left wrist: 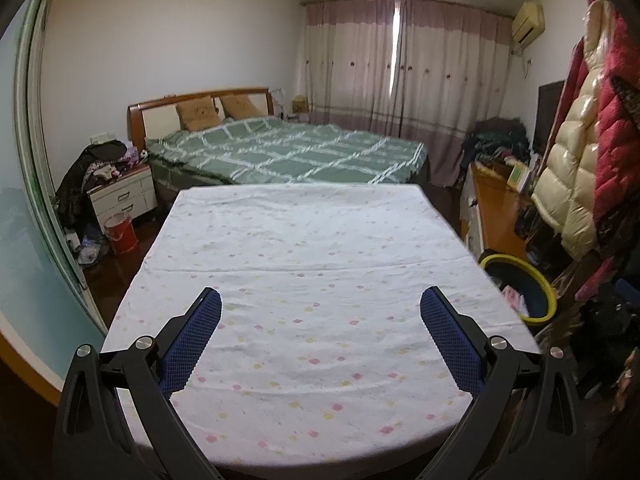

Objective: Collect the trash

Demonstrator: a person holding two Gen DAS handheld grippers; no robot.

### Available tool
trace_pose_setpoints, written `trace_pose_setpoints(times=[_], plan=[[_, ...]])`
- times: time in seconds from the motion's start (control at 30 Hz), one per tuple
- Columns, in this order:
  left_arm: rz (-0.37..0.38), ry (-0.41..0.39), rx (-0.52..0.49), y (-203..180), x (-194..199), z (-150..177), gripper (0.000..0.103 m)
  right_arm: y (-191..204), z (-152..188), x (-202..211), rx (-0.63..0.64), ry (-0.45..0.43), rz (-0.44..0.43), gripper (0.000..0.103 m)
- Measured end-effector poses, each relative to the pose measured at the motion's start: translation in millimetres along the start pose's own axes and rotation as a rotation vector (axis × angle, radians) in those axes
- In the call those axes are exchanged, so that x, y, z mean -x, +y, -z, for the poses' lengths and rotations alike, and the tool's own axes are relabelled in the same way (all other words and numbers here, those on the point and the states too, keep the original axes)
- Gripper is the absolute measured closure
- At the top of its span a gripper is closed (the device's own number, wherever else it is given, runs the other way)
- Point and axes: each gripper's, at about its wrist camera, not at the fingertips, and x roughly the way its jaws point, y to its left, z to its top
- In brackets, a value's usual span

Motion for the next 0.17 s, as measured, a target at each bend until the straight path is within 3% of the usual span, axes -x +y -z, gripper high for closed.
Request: trace_pose_setpoints(times=[0.17], plan=[[-0.053, 0.071, 0.003, 21, -69, -17, 0.005, 20, -19, -54, 0.024, 0.079, -0.067, 0.008]])
